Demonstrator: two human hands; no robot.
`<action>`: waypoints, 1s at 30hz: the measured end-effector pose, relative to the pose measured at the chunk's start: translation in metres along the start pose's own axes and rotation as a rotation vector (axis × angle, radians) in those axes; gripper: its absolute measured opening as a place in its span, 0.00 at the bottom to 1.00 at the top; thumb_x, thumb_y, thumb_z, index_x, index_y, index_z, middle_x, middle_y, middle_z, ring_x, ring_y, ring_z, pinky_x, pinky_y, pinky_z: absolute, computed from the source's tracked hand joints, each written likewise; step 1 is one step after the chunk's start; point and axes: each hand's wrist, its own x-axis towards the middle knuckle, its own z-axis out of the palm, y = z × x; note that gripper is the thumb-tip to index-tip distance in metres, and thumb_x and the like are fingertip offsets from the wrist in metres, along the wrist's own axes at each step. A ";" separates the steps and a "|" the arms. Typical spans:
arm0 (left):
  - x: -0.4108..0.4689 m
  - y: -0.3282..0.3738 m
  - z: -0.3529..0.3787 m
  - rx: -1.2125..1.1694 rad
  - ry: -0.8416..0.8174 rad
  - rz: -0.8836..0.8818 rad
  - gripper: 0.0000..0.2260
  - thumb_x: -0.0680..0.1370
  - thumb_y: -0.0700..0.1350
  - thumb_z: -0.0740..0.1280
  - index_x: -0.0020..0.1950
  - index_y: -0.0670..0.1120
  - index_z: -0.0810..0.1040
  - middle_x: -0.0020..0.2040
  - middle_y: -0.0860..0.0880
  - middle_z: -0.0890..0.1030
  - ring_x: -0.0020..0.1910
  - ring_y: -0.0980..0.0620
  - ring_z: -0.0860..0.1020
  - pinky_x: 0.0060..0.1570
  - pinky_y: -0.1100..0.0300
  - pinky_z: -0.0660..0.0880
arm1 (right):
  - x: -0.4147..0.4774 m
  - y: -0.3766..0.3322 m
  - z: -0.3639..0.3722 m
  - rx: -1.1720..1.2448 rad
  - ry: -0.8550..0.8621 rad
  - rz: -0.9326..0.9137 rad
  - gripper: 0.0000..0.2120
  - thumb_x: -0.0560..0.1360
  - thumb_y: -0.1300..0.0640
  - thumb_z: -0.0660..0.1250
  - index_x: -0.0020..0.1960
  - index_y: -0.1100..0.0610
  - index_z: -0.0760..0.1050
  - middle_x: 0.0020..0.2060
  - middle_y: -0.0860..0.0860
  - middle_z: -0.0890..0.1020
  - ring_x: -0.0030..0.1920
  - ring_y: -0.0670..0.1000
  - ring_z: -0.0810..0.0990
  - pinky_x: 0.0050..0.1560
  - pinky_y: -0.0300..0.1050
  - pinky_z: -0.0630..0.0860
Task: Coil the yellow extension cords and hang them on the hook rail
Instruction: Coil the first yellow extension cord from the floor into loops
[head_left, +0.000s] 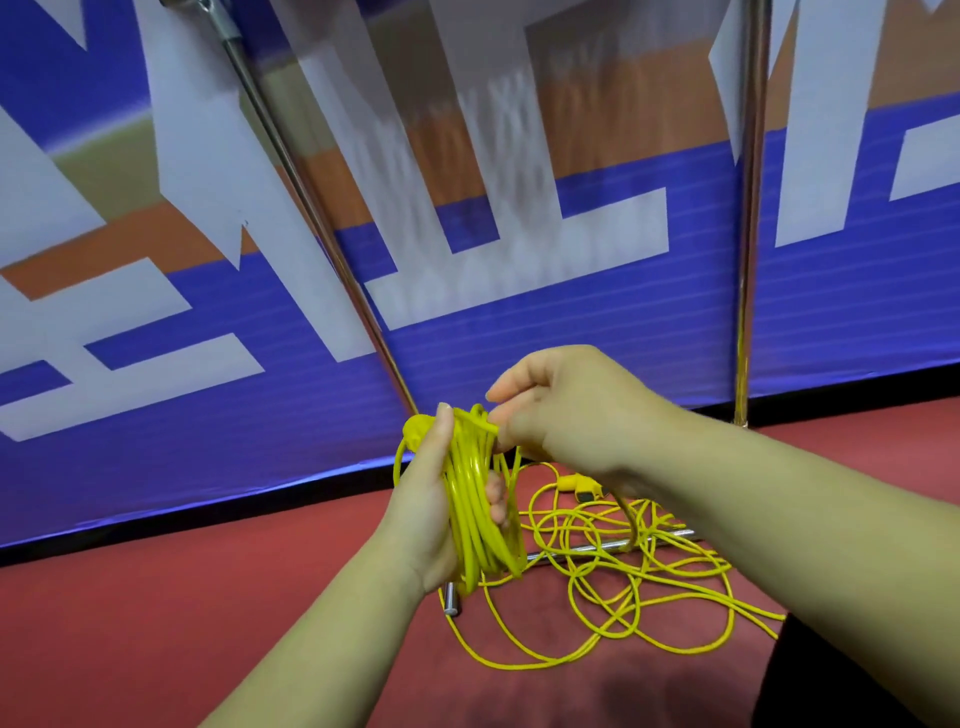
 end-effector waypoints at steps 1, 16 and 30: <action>0.001 0.000 0.001 0.002 0.027 0.018 0.26 0.75 0.67 0.61 0.45 0.45 0.81 0.30 0.44 0.70 0.25 0.47 0.70 0.31 0.58 0.69 | -0.003 0.000 0.004 -0.037 0.005 -0.027 0.10 0.70 0.70 0.72 0.47 0.59 0.79 0.35 0.58 0.85 0.31 0.54 0.83 0.34 0.46 0.78; -0.005 0.030 0.018 0.022 0.356 0.540 0.11 0.80 0.46 0.64 0.51 0.40 0.82 0.28 0.44 0.74 0.24 0.47 0.71 0.28 0.58 0.70 | -0.019 0.011 0.014 -0.266 -0.004 -0.340 0.16 0.73 0.59 0.72 0.37 0.51 0.65 0.35 0.51 0.85 0.37 0.53 0.83 0.44 0.56 0.80; -0.021 0.062 0.002 -0.398 0.302 0.470 0.15 0.83 0.53 0.60 0.49 0.44 0.79 0.33 0.50 0.79 0.33 0.50 0.83 0.35 0.59 0.79 | -0.003 0.052 -0.004 -0.060 -0.411 -0.200 0.07 0.76 0.62 0.71 0.47 0.55 0.74 0.43 0.62 0.85 0.44 0.55 0.82 0.47 0.51 0.74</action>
